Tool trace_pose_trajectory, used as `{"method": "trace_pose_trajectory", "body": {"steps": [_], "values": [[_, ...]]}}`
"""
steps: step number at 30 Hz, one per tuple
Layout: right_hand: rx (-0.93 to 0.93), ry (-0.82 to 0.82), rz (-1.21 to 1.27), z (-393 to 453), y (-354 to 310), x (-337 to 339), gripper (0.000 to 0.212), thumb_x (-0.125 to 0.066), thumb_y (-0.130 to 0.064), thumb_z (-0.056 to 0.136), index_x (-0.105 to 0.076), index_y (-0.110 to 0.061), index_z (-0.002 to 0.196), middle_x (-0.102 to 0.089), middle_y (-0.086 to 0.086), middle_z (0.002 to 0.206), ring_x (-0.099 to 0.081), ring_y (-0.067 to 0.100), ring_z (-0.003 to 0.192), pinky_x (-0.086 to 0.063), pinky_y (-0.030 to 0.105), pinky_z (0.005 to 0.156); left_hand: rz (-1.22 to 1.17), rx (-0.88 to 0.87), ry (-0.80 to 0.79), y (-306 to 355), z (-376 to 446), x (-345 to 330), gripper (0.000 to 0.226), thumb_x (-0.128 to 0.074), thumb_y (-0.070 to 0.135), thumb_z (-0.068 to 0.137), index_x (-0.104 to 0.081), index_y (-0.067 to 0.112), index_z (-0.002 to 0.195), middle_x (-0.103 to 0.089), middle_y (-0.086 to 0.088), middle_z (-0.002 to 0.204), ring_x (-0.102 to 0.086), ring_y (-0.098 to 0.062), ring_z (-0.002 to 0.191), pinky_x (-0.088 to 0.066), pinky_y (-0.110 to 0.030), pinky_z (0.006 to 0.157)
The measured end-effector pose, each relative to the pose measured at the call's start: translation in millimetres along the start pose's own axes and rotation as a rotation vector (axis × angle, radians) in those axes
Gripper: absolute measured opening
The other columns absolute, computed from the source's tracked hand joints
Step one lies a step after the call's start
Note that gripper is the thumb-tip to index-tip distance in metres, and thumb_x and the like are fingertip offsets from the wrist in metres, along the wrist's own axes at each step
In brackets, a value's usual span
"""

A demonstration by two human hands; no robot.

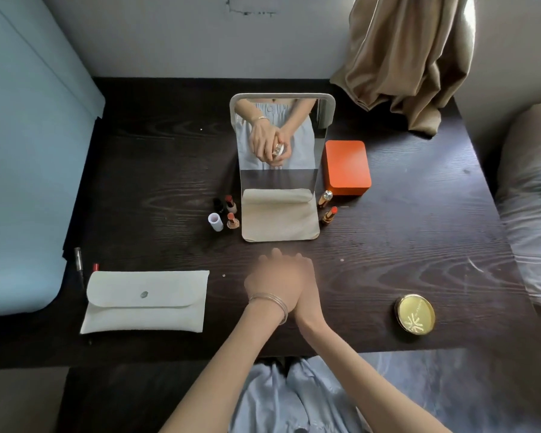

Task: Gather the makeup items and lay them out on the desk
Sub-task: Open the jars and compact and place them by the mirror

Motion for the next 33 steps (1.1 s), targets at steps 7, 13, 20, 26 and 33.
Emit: {"method": "trace_pose_trajectory", "body": {"steps": [7, 13, 20, 26, 33], "values": [[-0.435, -0.260, 0.157, 1.5, 21.8, -4.5, 0.058, -0.022, -0.055, 0.097, -0.068, -0.019, 0.103, -0.072, 0.007, 0.098, -0.069, 0.019, 0.087, -0.054, 0.031, 0.066, 0.062, -0.395, 0.070, 16.8, -15.4, 5.1, 0.048, -0.023, 0.058, 0.092, -0.025, 0.025, 0.127, -0.040, -0.010, 0.116, -0.059, -0.030, 0.090, -0.044, -0.038, 0.071], [-0.520, -0.242, 0.128, -5.8, 34.7, -1.9, 0.059, -0.025, -0.056, 0.096, -0.068, -0.016, 0.093, -0.071, 0.004, 0.077, -0.066, 0.014, 0.066, -0.051, 0.025, 0.055, 0.096, -0.521, 0.052, 18.0, -16.0, -1.8, 0.051, -0.030, 0.058, 0.089, -0.033, 0.020, 0.124, -0.045, -0.005, 0.112, -0.057, -0.024, 0.093, -0.045, -0.035, 0.068], [0.039, -0.091, -0.178, -4.9, 6.0, 5.1, 0.029, -0.030, -0.047, 0.099, -0.050, -0.027, 0.098, -0.054, -0.005, 0.100, -0.056, -0.008, 0.078, -0.047, 0.013, 0.066, -0.159, -0.063, -0.068, -8.5, -3.3, -16.7, 0.051, -0.017, 0.055, 0.093, -0.040, 0.015, 0.116, -0.061, -0.012, 0.113, -0.059, -0.032, 0.101, -0.043, -0.041, 0.081], [0.063, -0.121, -0.232, -4.7, 6.2, 18.8, 0.026, -0.037, -0.035, 0.100, -0.049, -0.024, 0.121, -0.059, -0.003, 0.112, -0.058, 0.013, 0.104, -0.050, 0.025, 0.085, -0.492, 0.235, -0.409, -33.6, 0.3, -44.8, 0.067, -0.020, 0.063, 0.088, -0.043, 0.012, 0.124, -0.061, -0.017, 0.107, -0.065, -0.027, 0.078, -0.055, -0.029, 0.059], [-0.313, -0.099, 0.343, 2.9, 14.3, 28.1, 0.032, -0.061, -0.026, 0.085, -0.063, -0.009, 0.113, -0.066, 0.011, 0.104, -0.067, 0.025, 0.093, -0.058, 0.042, 0.072, -1.017, 0.298, -0.594, -40.1, -5.4, -48.9, 0.051, -0.037, 0.061, 0.090, -0.058, 0.018, 0.107, -0.069, -0.009, 0.083, -0.069, -0.019, 0.065, -0.054, -0.026, 0.048]]}}
Point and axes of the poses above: each hand's wrist, its own z-axis towards the middle knuckle, its own x-axis out of the back of the hand, y = z × x, the point moved 10 cm from there along z, towards the middle knuckle
